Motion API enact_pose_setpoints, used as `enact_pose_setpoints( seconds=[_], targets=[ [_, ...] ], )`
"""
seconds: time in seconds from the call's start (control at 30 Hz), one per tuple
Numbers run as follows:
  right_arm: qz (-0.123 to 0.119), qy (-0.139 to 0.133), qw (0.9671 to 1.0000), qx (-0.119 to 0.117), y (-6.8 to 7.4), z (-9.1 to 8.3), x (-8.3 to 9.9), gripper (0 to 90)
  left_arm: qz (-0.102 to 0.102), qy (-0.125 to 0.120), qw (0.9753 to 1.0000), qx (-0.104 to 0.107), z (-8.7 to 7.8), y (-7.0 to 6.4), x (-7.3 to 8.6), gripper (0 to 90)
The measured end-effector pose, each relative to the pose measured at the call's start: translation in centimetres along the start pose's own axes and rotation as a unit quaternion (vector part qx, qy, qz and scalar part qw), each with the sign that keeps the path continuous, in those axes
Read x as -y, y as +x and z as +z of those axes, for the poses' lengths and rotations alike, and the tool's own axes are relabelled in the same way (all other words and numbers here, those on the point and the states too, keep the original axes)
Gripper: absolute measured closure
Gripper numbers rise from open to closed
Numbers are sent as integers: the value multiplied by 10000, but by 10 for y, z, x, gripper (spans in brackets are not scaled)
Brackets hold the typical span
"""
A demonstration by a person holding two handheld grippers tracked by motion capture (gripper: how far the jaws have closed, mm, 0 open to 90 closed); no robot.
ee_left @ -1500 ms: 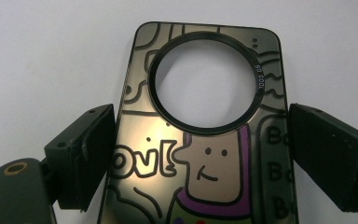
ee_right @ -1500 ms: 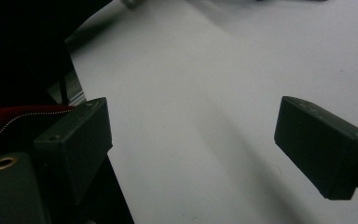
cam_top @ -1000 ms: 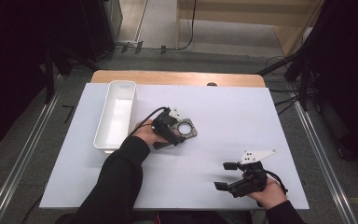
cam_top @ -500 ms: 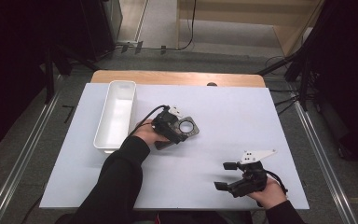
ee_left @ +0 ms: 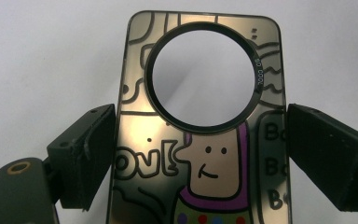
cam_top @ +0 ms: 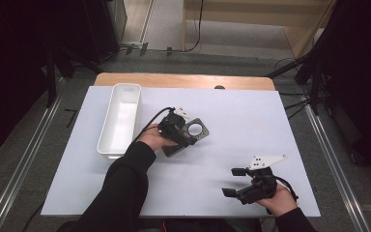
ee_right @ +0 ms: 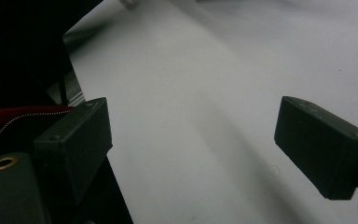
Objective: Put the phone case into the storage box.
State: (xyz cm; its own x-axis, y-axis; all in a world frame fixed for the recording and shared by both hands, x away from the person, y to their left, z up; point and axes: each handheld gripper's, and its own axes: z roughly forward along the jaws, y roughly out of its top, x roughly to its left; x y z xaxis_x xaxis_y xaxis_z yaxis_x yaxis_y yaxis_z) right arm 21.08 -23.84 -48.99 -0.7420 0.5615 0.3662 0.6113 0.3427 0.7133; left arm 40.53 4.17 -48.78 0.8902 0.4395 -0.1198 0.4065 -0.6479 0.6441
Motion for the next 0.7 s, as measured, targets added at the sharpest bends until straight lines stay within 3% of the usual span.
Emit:
enact_pose_setpoints(
  seconds=[0.7],
  targets=[
    [8,5,10000,2,-1,0,0,100,-102,64,9999,102,-8,-3,-2,112]
  ],
)
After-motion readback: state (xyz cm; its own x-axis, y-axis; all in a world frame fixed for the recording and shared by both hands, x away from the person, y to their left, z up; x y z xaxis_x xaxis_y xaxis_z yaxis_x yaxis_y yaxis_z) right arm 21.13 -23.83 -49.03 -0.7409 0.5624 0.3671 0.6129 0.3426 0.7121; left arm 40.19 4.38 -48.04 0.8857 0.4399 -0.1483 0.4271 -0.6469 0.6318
